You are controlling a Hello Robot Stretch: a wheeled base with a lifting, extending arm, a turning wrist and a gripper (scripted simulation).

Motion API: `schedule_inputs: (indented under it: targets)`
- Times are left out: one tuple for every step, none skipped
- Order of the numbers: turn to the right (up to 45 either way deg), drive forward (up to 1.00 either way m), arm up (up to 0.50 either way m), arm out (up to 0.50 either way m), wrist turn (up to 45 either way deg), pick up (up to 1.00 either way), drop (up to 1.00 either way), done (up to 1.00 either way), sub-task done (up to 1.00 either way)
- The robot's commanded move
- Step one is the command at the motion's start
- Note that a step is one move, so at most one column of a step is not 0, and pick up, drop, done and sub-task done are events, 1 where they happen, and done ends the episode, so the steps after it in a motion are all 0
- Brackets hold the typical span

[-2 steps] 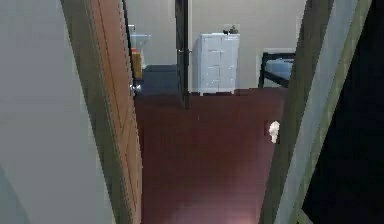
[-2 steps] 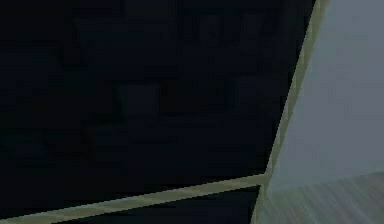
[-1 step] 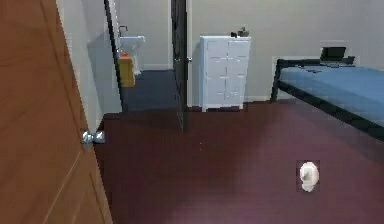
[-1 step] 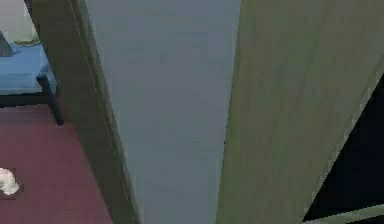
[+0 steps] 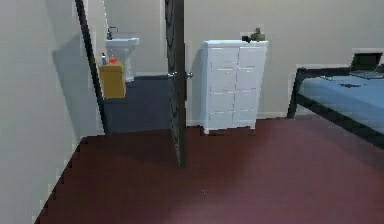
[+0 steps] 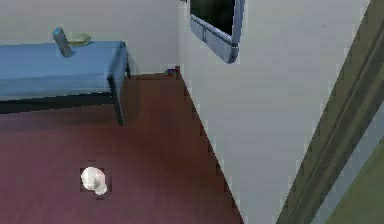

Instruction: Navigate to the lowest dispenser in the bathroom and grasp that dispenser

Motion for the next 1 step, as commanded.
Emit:
schedule_inputs:
  targets:
    - [-18.0,0.0,0.0,0.0,0.0,0.0,0.0,0.0,0.0]
